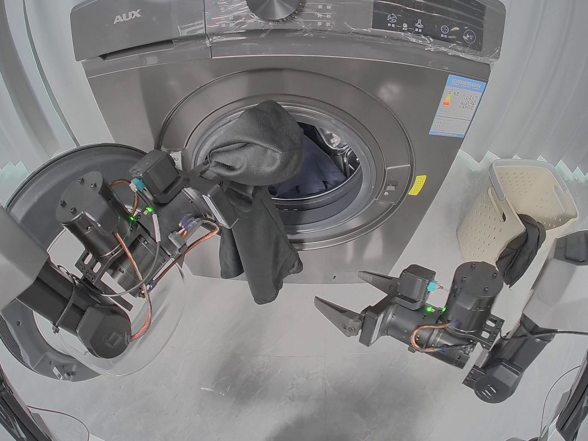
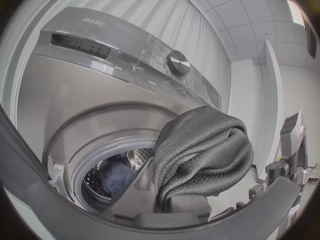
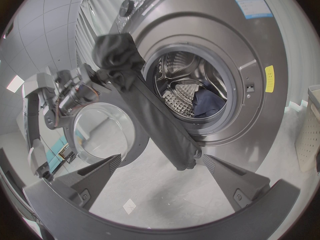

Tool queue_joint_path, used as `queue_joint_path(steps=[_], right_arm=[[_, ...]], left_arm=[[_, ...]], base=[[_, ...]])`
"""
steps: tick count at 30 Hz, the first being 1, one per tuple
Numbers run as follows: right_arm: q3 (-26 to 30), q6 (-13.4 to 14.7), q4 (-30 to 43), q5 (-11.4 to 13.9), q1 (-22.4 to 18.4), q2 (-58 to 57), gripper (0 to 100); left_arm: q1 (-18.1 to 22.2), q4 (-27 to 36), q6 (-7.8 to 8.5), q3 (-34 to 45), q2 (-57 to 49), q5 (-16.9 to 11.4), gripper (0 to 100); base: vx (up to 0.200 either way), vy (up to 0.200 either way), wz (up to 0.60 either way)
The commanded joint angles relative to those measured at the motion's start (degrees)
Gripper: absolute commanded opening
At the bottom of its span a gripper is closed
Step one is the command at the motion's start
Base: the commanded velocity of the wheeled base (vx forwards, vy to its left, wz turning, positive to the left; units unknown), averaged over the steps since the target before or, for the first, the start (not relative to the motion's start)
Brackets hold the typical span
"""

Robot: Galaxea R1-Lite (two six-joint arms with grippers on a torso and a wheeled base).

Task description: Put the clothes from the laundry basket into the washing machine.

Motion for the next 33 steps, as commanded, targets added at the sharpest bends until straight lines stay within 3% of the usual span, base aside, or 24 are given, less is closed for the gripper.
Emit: queue_joint_path(steps=[1,10,27,33], right_arm=[[-8.5,-0.7,0.0,1.1,-1.9,11.2,100],[-18.5,-1.3,0.2,1.2,-2.3,19.0,100],[-30.2,-1.4,0.5,0.9,-4.3,24.2,100],[-31.6,-1.4,1.0,0.9,-5.7,24.2,100]], left_arm=[[-0.4,0.0,0.03,-0.3,-2.2,-0.1,0],[-0.5,0.0,0.03,-1.5,-2.3,-0.1,0],[-3.4,0.0,-0.06,-0.8,-4.4,0.0,0],[-3.4,0.0,-0.06,-0.8,-4.3,0.0,0]], base=[[0.000,0.000,0.00],[0.000,0.000,0.00],[0.000,0.000,0.00],[0.000,0.000,0.00]])
